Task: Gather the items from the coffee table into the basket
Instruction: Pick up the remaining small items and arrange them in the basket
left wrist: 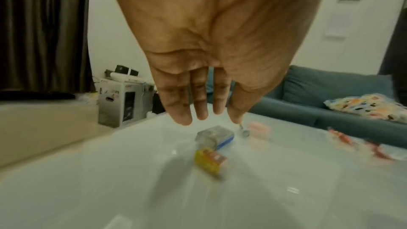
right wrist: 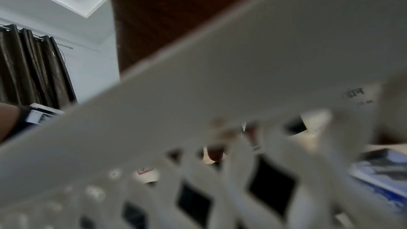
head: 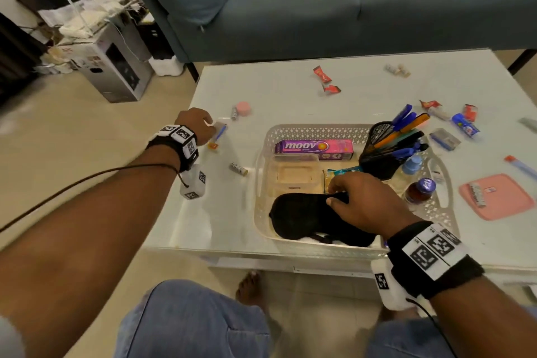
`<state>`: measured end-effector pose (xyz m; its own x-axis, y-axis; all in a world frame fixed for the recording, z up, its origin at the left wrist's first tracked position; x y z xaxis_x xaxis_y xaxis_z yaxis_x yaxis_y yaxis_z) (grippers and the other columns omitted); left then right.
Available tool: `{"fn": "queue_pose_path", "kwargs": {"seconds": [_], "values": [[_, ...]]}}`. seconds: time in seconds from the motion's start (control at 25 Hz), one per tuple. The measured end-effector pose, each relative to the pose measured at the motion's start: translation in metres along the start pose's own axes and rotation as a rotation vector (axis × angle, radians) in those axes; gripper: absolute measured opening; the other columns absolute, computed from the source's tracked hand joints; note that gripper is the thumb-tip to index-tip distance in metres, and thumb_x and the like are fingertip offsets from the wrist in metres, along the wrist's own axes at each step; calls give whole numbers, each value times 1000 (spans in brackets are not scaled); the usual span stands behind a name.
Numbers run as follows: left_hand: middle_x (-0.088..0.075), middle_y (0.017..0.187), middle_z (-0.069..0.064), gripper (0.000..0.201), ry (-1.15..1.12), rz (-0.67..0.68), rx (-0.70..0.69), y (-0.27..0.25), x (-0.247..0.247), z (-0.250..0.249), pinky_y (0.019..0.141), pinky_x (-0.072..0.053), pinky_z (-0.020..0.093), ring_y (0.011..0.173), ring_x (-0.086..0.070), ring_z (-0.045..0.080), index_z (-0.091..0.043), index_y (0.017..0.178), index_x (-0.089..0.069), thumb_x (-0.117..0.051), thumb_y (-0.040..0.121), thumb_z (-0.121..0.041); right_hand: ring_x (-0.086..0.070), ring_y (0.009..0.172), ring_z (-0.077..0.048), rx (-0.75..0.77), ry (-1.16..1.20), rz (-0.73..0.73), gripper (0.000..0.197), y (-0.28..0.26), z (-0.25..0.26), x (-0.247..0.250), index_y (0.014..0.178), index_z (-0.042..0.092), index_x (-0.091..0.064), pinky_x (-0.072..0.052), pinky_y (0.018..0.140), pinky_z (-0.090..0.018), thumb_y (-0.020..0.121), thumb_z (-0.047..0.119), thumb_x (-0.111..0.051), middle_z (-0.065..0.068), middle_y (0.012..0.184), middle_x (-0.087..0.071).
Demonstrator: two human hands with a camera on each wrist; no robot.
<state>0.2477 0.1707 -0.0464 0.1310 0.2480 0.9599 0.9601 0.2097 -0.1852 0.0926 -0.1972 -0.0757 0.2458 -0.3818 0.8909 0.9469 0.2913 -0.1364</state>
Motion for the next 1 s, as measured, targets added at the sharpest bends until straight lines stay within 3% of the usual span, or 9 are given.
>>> {"fn": "queue_pose_path", "kwargs": {"seconds": [0.16, 0.36, 0.44, 0.56, 0.68, 0.76, 0.84, 0.92, 1.0], "values": [[-59, 140, 10, 53, -87, 2, 52, 23, -26, 10, 111, -45, 38, 130, -54, 30, -17, 129, -65, -76, 84, -43, -66, 96, -19, -10, -3, 12, 20, 0, 1, -2, 103, 26, -71, -58, 80, -41, 90, 40, -67, 4, 101, -71], [-72, 121, 11, 44, -155, -60, 88, 34, -36, 11, 100, -54, 36, 113, -67, 30, -16, 117, -73, -84, 78, -33, -65, 97, -19, -16, -5, 10, 22, 0, 0, -3, 105, 25, -71, -58, 81, -41, 90, 40, -67, 4, 103, -71], [-72, 119, 11, 44, -179, -81, 87, 30, -26, 9, 100, -53, 36, 112, -67, 30, -16, 116, -72, -82, 79, -38, -66, 97, -20, -9, 18, 4, 22, -1, 1, -1, 106, 23, -71, -58, 81, -41, 90, 38, -67, 2, 103, -71], [-74, 108, 6, 52, -325, -184, -28, 1, 16, -18, 96, -53, 36, 104, -68, 25, -17, 131, -62, -73, 87, -43, -67, 98, -21, -5, 47, -45, 23, -1, 1, 6, 107, 22, -71, -58, 82, -42, 89, 36, -67, 2, 104, -72], [-68, 104, 2, 51, -597, -284, -194, -68, 61, -65, 82, -54, 31, 93, -68, 18, -34, 144, -45, -63, 96, -33, -67, 97, -19, -2, 74, -103, 24, 0, 2, 16, 107, 25, -71, -58, 82, -43, 87, 37, -65, 4, 105, -71], [-65, 105, 1, 50, -777, -172, -294, -123, 56, -103, 79, -59, 28, 90, -70, 14, -44, 144, -43, -58, 100, -26, -67, 97, -16, 15, 124, -151, 25, -1, 3, 25, 106, 25, -71, -58, 83, -43, 85, 36, -63, 7, 105, -72], [-65, 100, 2, 41, -894, -41, -376, -166, 27, -137, 81, -62, 38, 89, -71, 22, -40, 137, -54, -57, 101, -21, -67, 95, -13, 39, 173, -198, 24, -3, 4, 33, 107, 24, -71, -58, 84, -41, 86, 33, -65, 8, 103, -72], [-67, 96, -3, 32, -952, 31, -386, -193, -7, -157, 83, -60, 50, 86, -72, 25, -36, 127, -63, -62, 99, -21, -67, 94, -10, 69, 207, -250, 22, -6, 5, 42, 109, 22, -71, -58, 84, -37, 88, 29, -69, 7, 102, -72], [-67, 98, -7, 29, -918, 94, -358, -205, -37, -163, 85, -60, 48, 82, -74, 17, -36, 124, -63, -65, 97, -28, -66, 92, -7, 101, 237, -284, 22, -10, 5, 48, 111, 20, -70, -58, 83, -32, 90, 27, -70, 8, 101, -71]]}}
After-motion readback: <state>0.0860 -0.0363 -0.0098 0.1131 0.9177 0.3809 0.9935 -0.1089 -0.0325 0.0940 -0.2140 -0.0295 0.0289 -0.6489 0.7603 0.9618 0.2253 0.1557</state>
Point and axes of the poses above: each hand's wrist, its own y-axis towards the middle knuckle, its own x-axis out of the back of the hand, z = x × y, the point moved 6 cm from there along y, towards the middle knuckle
